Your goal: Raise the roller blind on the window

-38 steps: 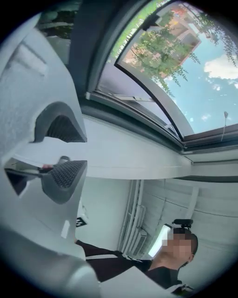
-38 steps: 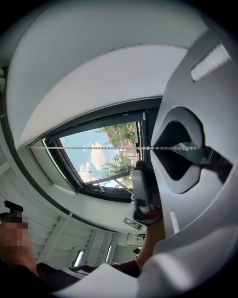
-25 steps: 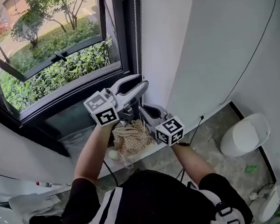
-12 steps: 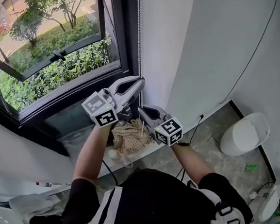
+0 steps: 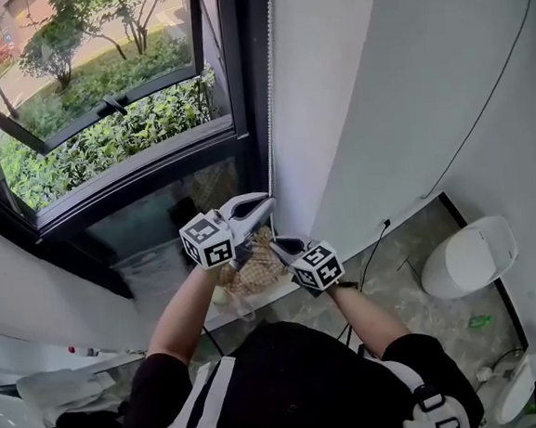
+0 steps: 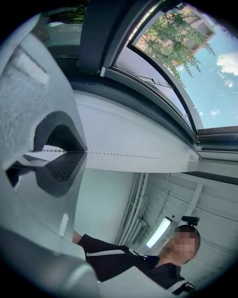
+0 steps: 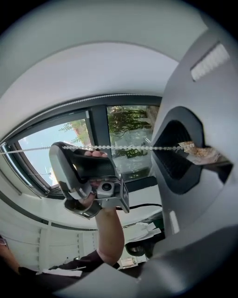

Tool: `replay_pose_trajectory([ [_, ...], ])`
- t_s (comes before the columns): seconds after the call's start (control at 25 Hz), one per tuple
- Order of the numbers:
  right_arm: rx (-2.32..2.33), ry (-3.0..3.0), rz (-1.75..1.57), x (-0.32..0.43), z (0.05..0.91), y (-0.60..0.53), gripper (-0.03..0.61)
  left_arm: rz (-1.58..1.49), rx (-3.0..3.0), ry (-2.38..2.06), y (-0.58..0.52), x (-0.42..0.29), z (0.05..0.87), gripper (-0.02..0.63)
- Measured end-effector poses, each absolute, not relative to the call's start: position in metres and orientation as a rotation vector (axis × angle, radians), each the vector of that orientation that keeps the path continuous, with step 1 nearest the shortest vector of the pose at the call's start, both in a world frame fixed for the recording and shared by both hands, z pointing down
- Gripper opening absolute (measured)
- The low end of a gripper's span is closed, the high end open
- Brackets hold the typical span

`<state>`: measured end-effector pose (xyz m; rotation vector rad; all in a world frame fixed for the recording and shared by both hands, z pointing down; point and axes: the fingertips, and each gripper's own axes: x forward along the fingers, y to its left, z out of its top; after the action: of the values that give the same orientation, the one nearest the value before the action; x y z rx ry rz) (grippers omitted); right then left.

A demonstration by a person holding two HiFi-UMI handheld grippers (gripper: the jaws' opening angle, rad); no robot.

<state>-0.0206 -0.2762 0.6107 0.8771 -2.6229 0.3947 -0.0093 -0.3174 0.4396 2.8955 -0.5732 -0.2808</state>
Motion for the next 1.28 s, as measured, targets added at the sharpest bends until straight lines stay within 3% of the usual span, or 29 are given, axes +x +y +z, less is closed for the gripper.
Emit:
replay_pose_trajectory([
  [0.44, 1.06, -2.931, 0.094, -0.011, 0.45, -0.304, 0.089, -0.335, 2.857, -0.624, -0.324, -0.025, 0.436, 0.006],
  [0.96, 1.137, -3.136, -0.274, -0.033, 0.293, -0.324, 0.094, -0.357, 2.866, -0.606, -0.312, -0.025, 0.436, 0.006],
  [1.12, 1.204, -3.15, -0.275, -0.03, 0.277, -0.327, 0.026, -0.374, 2.857, -0.603, -0.31, -0.026, 0.438, 0.006],
  [1.28, 1.198, -3.163, -0.296, -0.03, 0.278, -0.322, 0.012, -0.377, 2.853, -0.603, -0.311, -0.027, 0.438, 0.006],
])
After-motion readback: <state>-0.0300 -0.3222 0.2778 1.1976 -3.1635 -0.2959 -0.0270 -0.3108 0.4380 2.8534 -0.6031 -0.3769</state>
